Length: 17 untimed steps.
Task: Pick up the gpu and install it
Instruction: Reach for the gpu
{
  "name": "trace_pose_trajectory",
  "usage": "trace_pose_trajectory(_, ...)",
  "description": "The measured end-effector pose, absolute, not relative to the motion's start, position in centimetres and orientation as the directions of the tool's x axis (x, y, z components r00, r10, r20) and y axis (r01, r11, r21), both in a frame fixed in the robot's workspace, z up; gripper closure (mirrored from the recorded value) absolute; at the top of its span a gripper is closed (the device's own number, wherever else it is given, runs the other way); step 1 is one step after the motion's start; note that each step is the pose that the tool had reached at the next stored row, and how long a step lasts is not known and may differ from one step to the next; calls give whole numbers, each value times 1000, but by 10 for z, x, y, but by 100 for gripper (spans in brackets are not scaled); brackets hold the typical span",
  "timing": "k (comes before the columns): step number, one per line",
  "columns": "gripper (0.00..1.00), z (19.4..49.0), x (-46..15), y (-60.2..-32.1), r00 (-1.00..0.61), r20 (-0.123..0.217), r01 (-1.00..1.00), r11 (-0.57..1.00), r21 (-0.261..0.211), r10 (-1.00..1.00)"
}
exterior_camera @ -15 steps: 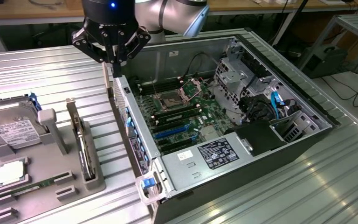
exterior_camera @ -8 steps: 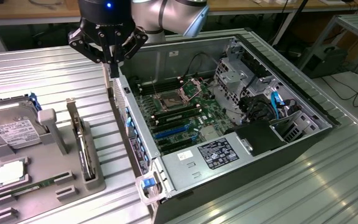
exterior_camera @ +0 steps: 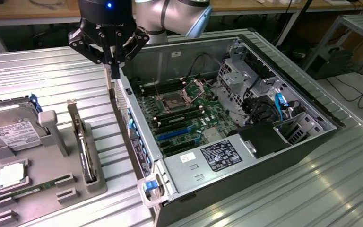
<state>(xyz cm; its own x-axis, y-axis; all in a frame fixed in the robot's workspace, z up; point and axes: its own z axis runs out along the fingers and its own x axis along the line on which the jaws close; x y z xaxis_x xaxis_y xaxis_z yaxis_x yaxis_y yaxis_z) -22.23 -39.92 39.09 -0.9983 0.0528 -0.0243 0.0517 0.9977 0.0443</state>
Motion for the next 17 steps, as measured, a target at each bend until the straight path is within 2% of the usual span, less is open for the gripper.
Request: trace_pose_trajectory(17, 89, 391, -237, -399, -998, -24, 52, 998, 44, 53)
